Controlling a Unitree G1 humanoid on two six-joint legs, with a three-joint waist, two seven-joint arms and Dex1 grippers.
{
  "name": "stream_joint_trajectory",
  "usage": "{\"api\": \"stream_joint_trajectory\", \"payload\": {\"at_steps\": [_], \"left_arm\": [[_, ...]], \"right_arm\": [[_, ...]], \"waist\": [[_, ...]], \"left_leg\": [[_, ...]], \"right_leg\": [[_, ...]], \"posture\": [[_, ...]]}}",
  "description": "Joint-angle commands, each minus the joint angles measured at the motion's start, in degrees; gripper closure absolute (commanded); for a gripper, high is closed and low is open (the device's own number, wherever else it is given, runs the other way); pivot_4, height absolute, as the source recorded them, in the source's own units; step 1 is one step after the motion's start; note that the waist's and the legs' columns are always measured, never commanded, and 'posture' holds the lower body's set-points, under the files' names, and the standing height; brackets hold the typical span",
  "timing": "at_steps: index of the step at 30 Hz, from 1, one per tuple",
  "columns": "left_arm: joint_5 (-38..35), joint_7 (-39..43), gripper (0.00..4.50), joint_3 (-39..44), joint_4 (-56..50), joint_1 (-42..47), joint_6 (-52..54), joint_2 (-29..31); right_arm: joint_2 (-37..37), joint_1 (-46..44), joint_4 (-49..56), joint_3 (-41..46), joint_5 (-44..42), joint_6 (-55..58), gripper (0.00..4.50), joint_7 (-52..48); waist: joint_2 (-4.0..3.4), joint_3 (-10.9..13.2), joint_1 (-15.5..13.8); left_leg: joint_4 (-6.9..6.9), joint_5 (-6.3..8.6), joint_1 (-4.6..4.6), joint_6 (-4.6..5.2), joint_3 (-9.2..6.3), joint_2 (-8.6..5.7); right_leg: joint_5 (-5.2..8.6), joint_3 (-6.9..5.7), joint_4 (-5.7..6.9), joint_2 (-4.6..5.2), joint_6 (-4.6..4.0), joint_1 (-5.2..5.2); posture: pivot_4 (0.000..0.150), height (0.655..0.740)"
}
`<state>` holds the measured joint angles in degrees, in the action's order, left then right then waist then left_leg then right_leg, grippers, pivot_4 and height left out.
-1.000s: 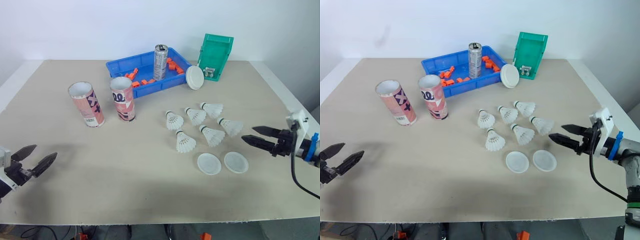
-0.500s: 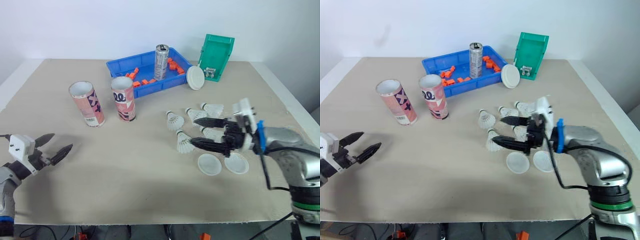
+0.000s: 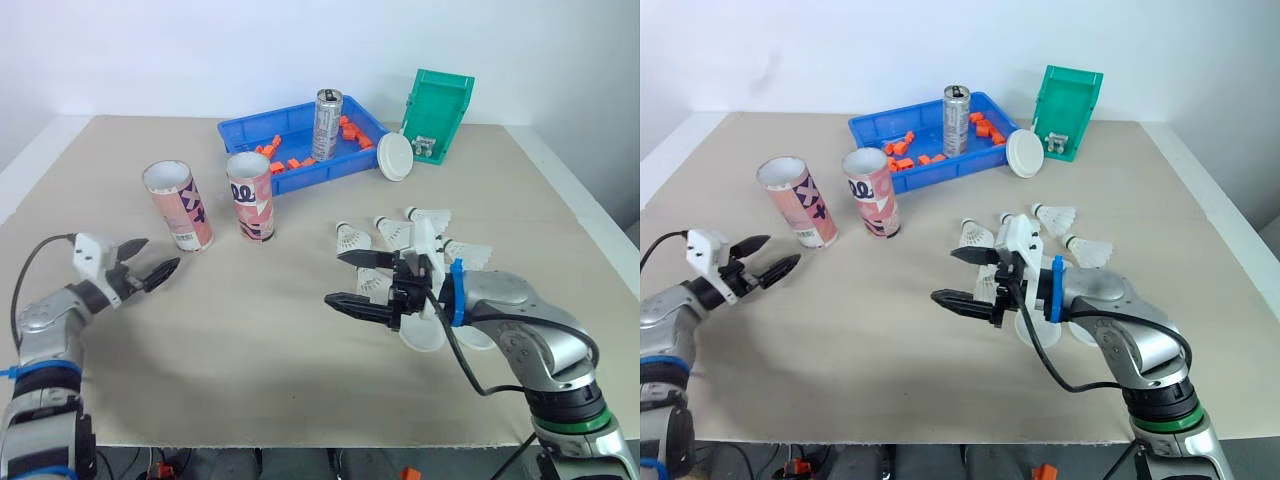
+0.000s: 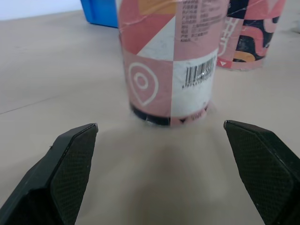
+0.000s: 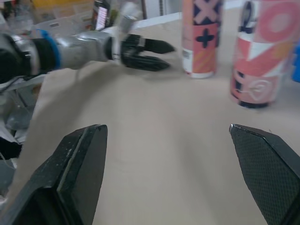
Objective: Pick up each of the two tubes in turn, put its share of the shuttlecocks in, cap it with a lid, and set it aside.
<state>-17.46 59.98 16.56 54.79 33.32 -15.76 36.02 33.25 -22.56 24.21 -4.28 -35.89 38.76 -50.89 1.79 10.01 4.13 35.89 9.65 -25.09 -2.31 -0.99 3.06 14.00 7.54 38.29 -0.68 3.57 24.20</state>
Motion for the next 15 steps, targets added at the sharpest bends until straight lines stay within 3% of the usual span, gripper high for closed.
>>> {"api": "stream_joint_trajectory", "payload": {"at_steps": [1, 15], "left_arm": [[2.0, -0.6, 0.00, -1.0, 5.1, 5.0, -2.9, -0.9], [7.2, -6.1, 0.00, -3.4, 17.2, 17.3, -2.6, -5.0]], "right_arm": [[-0.2, 0.0, 4.0, 1.2, -2.0, 0.6, 0.04, 1.1], [0.5, 3.6, 10.6, 2.9, -6.3, 3.7, 0.04, 6.0]], "waist": [[0.00, 0.0, 0.0], [0.02, 0.0, 0.0]], "left_leg": [[0.02, 0.00, -0.02, 0.00, -0.03, -0.02], [0.08, -0.01, -0.10, 0.02, -0.26, -0.13]], "right_leg": [[0.00, 0.00, 0.00, 0.00, 0.01, -0.01], [0.08, -0.03, 0.16, -0.02, 0.14, -0.05]], "posture": [[0.150, 0.7400], [0.150, 0.7400]]}}
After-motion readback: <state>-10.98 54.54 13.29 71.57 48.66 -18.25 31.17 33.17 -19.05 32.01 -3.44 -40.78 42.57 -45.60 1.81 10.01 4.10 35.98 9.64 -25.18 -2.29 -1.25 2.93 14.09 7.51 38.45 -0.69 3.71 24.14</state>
